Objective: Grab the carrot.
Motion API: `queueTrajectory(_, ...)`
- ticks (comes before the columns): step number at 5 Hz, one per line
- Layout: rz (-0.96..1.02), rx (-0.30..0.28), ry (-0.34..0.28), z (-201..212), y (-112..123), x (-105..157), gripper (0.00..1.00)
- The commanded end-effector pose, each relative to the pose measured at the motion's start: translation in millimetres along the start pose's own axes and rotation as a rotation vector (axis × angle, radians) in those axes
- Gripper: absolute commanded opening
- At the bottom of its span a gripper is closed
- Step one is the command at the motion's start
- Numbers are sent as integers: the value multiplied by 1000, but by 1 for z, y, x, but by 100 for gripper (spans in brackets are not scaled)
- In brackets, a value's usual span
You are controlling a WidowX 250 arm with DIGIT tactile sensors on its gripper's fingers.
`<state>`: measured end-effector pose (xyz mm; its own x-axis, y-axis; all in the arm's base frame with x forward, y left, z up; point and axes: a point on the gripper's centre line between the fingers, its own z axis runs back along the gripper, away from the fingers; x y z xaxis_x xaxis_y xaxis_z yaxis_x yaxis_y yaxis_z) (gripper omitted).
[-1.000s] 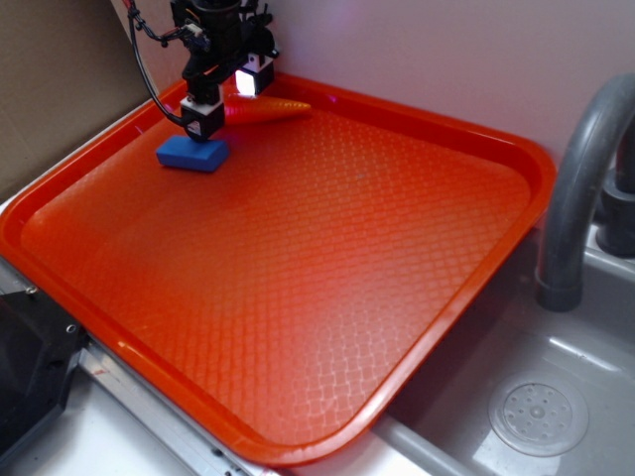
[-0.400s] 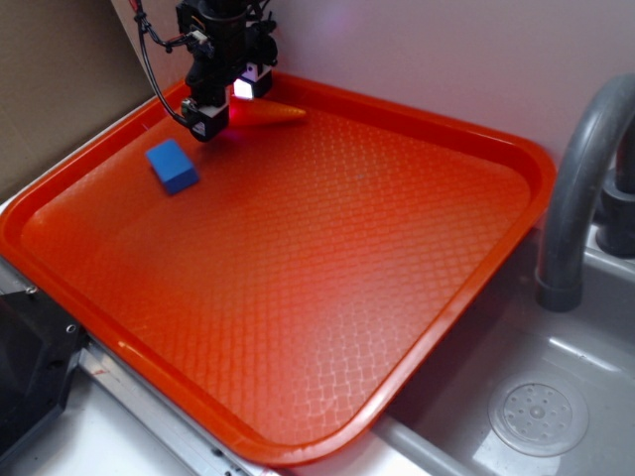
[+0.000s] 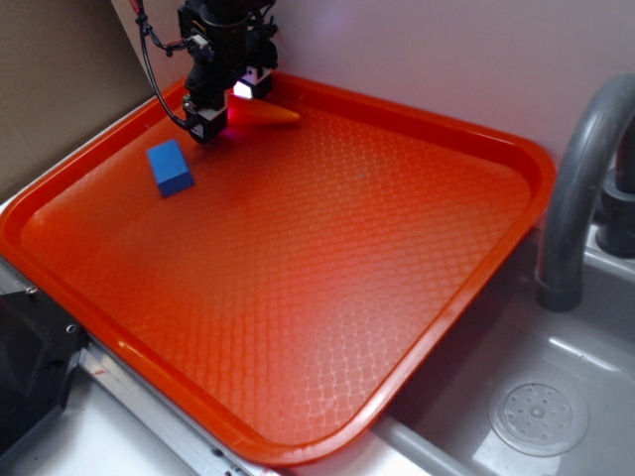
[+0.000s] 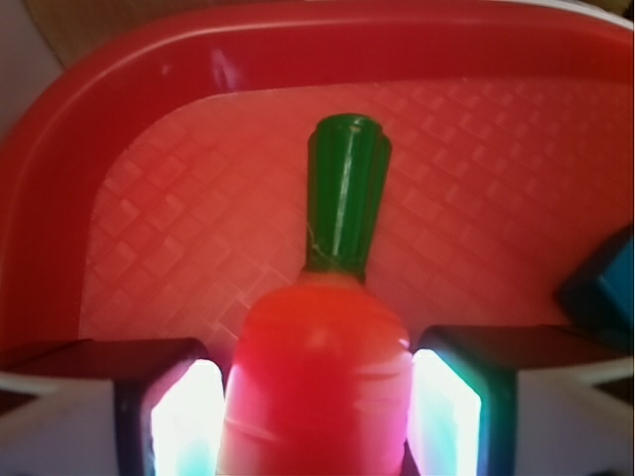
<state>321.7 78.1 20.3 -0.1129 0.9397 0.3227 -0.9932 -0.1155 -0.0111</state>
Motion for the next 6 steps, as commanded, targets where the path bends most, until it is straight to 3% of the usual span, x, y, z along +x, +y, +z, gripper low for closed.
queueTrajectory(1,-378,-321,-80,104,20,19,0)
queueTrajectory(2,-596,-438,-24,147,38,8,0)
queueTrajectory(3,-825,-466,161,179,46,-4,0)
queueTrajectory(4,-1053,-544,256,201,56,-12,0)
queueTrajectory(5,-1294,-573,343,210,57,-11,0)
queueTrajectory(6,-1348,-539,382,205,57,-13,0)
